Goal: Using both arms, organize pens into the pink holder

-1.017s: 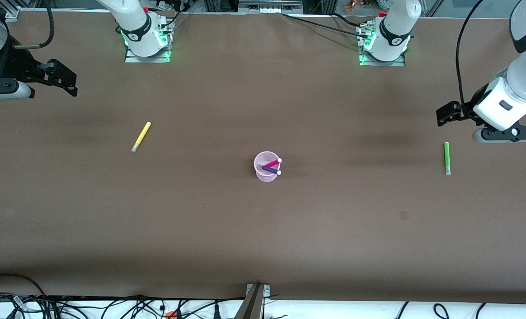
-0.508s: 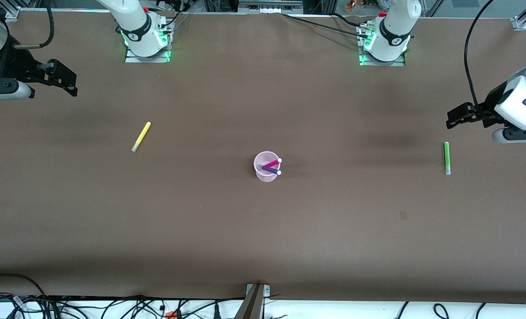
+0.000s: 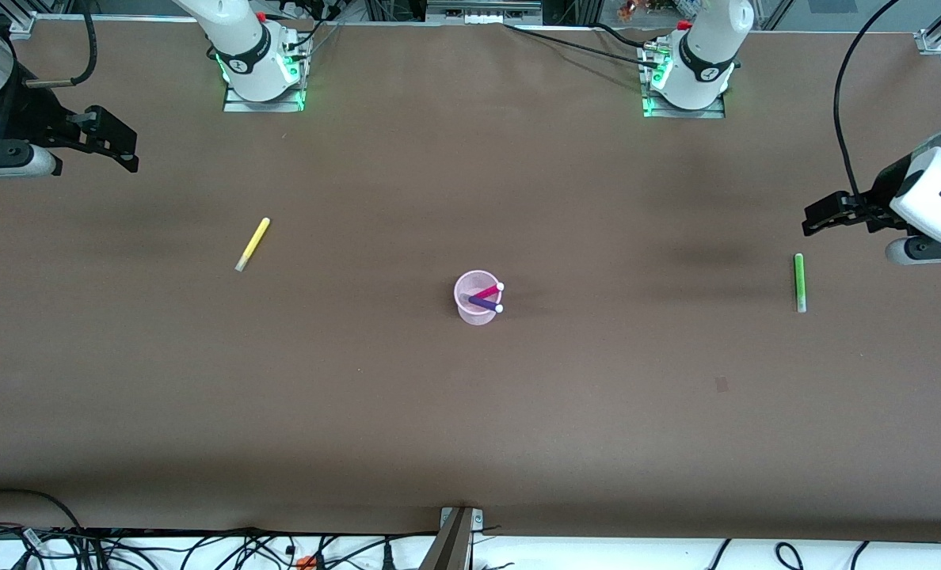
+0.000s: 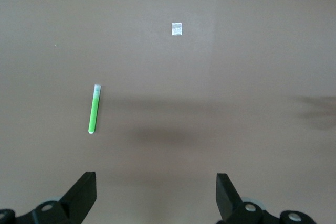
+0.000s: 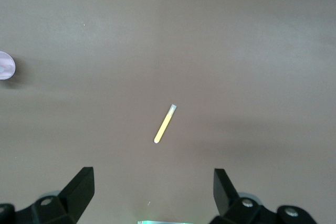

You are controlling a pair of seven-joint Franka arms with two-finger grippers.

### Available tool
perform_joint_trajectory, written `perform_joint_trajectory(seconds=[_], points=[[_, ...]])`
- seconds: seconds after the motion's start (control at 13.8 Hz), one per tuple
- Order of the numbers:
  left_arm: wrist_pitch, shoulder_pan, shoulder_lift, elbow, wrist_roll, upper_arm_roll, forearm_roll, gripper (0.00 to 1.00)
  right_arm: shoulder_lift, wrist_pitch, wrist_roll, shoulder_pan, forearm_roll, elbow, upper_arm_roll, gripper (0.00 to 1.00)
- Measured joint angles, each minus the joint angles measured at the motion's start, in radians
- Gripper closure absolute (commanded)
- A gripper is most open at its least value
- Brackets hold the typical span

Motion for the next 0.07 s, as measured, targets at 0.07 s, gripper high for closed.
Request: perform_joint_trajectory(seconds=[0.07], points=[[0.0,0.003,0.0,0.0,0.001,0.0,0.0,0.0,0.0,0.0,0.0,0.0,0.0,0.0,0.0,0.0]])
